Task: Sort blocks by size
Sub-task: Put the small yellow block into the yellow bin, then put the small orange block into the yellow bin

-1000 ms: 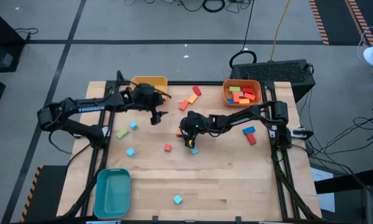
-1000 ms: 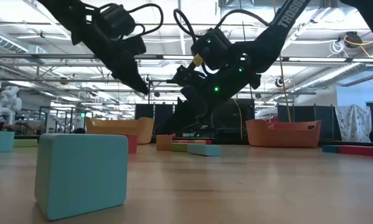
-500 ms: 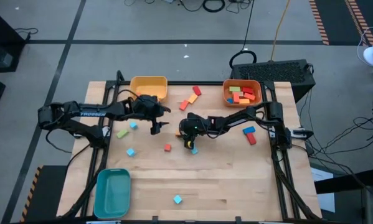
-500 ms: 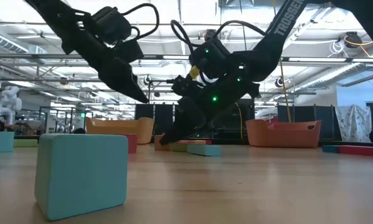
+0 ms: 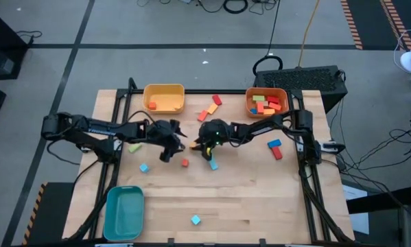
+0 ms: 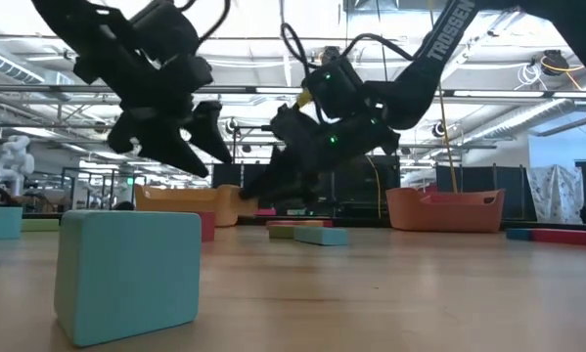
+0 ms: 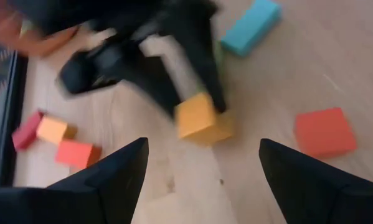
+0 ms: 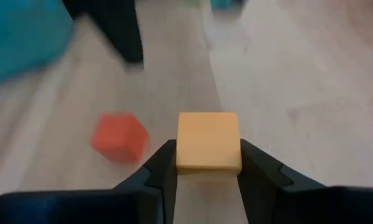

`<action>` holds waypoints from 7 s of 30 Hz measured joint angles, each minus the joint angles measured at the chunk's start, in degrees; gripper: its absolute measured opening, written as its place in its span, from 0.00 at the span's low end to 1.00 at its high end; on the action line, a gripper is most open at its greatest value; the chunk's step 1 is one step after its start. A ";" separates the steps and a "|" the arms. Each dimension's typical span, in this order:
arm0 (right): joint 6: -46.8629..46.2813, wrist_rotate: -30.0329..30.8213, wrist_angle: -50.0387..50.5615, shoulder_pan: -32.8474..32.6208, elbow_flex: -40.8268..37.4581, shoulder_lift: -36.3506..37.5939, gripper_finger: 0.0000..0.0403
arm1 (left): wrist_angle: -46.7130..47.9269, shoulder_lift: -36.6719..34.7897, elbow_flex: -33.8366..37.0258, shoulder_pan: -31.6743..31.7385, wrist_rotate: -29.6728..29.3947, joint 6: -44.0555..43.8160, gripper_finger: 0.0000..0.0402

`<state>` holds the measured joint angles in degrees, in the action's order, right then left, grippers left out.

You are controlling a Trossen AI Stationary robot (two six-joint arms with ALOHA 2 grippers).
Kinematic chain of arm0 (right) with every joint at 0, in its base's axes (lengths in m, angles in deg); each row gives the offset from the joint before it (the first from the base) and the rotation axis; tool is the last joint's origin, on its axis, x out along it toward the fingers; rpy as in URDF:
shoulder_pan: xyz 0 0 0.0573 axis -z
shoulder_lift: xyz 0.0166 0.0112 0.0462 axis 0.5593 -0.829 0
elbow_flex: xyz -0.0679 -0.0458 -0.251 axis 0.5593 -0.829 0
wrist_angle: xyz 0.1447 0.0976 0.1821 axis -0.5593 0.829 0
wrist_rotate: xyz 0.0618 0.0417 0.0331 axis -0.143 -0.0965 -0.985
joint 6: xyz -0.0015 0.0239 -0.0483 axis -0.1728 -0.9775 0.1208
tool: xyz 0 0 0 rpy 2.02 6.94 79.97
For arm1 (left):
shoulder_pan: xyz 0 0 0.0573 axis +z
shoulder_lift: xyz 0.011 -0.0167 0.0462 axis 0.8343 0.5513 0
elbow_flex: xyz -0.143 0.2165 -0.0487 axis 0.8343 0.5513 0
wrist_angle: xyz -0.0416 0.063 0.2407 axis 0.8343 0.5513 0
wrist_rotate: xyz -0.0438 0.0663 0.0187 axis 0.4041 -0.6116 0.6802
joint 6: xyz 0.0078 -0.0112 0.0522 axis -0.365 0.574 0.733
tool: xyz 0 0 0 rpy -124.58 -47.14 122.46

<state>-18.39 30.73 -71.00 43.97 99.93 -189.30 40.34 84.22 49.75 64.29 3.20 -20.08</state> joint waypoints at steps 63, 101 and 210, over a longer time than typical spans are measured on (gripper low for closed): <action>-6.62 -0.15 -8.34 0.12 -0.22 0.06 0.74 | -1.06 -0.96 -0.52 17.09 -24.37 -8.86 0.35; 6.45 9.02 7.89 -11.06 12.04 -9.23 0.74 | 3.56 -2.65 -5.43 30.45 -12.61 -24.77 0.73; -21.82 -10.92 -13.35 2.79 14.49 -8.53 0.71 | 17.51 -11.61 -5.31 1.05 -20.20 -4.25 0.36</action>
<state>-40.21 19.81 -84.35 46.76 114.42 -197.83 57.85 72.61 44.44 65.34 -16.99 -24.33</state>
